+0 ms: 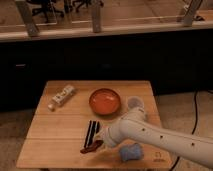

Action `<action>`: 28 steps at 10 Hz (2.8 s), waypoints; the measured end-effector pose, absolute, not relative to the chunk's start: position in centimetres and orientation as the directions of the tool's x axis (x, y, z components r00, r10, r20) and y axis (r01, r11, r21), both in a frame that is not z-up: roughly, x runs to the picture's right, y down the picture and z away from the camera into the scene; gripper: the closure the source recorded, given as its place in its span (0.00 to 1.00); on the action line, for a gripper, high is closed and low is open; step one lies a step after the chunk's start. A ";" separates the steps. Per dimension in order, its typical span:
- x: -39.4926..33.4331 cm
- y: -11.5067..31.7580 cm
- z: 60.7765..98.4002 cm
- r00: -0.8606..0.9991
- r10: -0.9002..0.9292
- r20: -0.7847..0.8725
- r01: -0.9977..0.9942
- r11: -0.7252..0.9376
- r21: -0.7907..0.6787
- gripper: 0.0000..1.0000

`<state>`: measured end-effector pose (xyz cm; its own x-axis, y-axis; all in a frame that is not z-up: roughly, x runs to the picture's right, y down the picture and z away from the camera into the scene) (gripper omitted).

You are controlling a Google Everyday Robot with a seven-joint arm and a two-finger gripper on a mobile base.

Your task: Place the pepper on the white sponge

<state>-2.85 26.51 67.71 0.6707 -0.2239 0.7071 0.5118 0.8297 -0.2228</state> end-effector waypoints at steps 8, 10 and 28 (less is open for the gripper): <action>5.5 29.9 65.0 0.792 -0.155 0.591 0.413 0.848 -0.331 1.00; 7.7 30.4 65.2 0.821 -0.120 0.558 0.369 0.857 -0.359 1.00; 14.7 31.1 69.9 0.860 -0.075 0.504 0.283 0.893 -0.351 1.00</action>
<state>14.69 31.11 69.90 0.8605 -0.0745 0.5040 0.2828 0.8926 -0.3510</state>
